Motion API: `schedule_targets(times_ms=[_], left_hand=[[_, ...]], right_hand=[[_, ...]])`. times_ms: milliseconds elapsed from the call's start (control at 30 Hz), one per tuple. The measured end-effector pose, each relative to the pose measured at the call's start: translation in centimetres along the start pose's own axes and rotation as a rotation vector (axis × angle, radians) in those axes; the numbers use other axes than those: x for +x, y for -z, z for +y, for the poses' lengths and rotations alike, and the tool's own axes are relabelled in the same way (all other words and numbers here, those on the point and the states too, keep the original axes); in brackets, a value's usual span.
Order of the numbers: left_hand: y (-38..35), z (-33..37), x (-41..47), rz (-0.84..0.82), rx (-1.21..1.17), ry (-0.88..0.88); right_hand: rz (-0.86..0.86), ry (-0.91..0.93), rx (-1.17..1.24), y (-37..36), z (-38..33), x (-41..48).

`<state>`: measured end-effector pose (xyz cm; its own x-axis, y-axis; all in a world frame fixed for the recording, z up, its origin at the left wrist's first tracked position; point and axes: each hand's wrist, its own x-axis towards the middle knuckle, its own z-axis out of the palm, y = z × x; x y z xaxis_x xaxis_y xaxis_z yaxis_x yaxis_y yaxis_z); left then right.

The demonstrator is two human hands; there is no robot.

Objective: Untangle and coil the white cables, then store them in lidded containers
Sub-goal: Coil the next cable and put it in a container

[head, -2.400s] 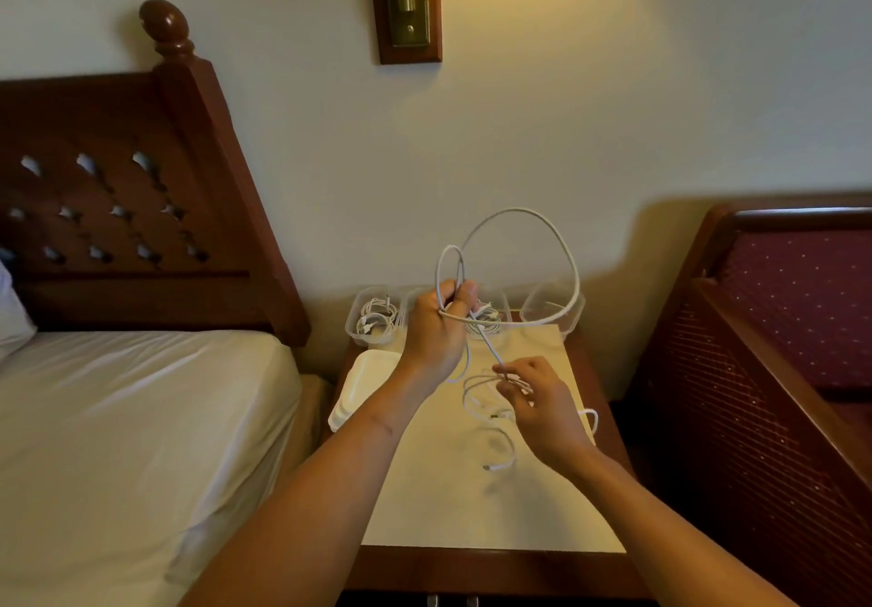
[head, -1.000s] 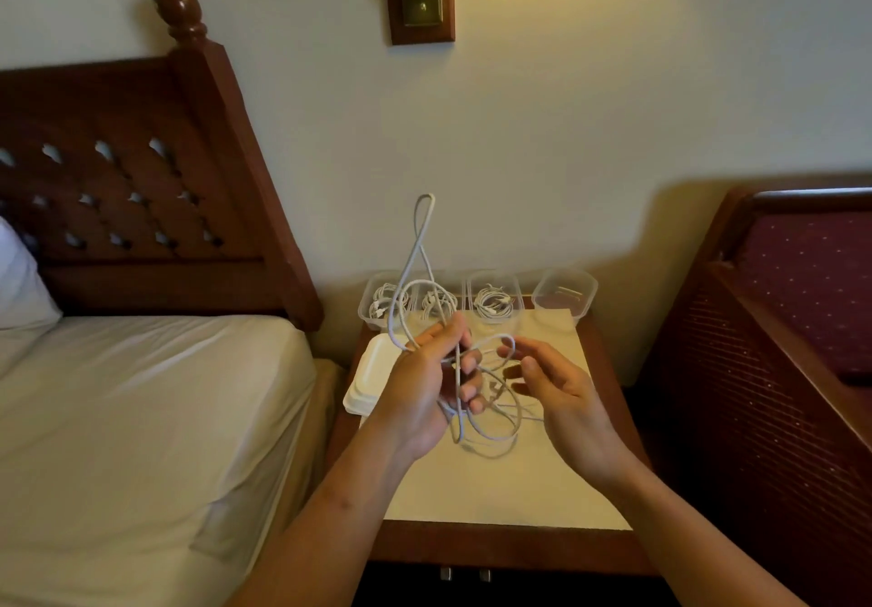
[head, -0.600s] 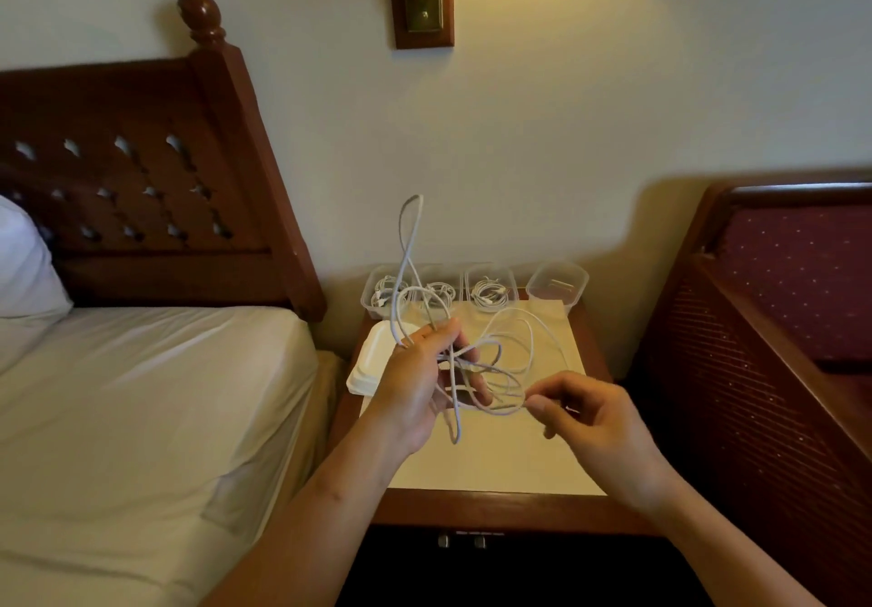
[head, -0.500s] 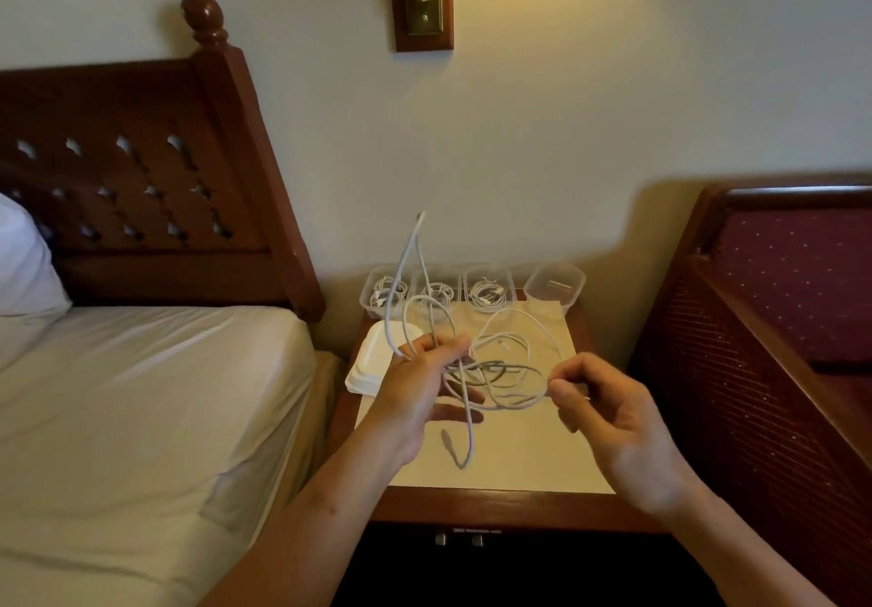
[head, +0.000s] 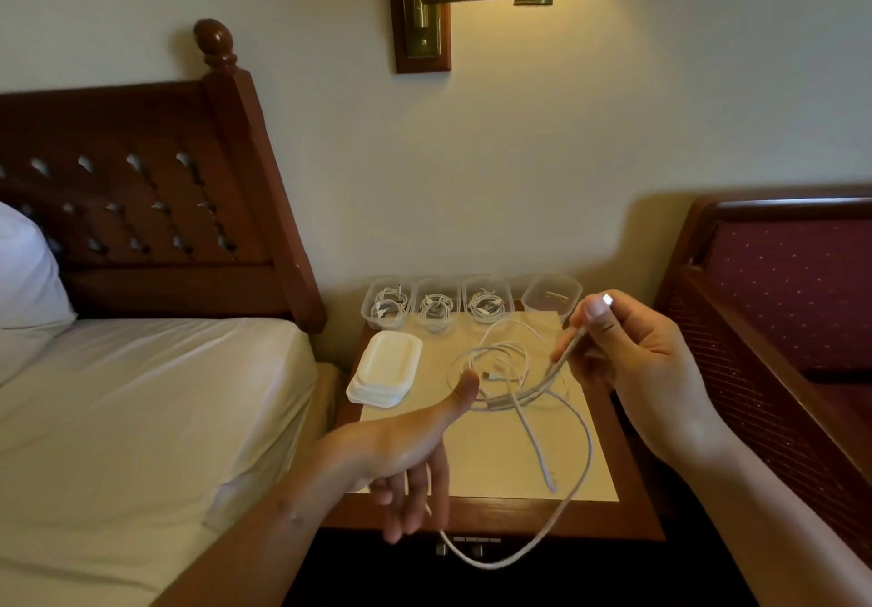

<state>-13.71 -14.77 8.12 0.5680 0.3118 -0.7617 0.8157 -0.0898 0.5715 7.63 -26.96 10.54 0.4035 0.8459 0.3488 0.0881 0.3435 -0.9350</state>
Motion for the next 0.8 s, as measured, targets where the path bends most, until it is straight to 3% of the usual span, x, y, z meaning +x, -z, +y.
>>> schedule_targets(times_ms=[100,167,367,467,567,667,800], left_hand=[[1.5,-0.2,-1.5,-0.068,0.158,-0.064],[2.2,0.2,-2.1,-0.012,0.155,-0.251],[0.2,3.8,-2.0,0.537,-0.149,-0.788],[-0.3,5.1,-1.9,0.730,-0.076,-0.808],[0.0,5.6,-2.1,0.703,-0.011,-0.778],[0.6,5.9,-2.4,0.672,-0.139,-0.825],[2.8,4.7,-3.4,0.641,-0.441,-0.763]], right_hand=[[0.084,-0.070,0.051,0.0,-0.6,0.3],[0.113,-0.085,0.037,-0.2,-0.7,0.6],[-0.124,-0.122,-0.051,-1.5,-0.3,1.4],[-0.298,-0.160,-0.040,-1.8,-0.8,1.1],[-0.298,-0.195,-0.020,-2.1,-0.9,0.9],[-0.274,-0.181,-0.072,-1.8,-0.3,0.7],[-0.426,-0.197,-0.150,0.2,1.0,-0.4]])
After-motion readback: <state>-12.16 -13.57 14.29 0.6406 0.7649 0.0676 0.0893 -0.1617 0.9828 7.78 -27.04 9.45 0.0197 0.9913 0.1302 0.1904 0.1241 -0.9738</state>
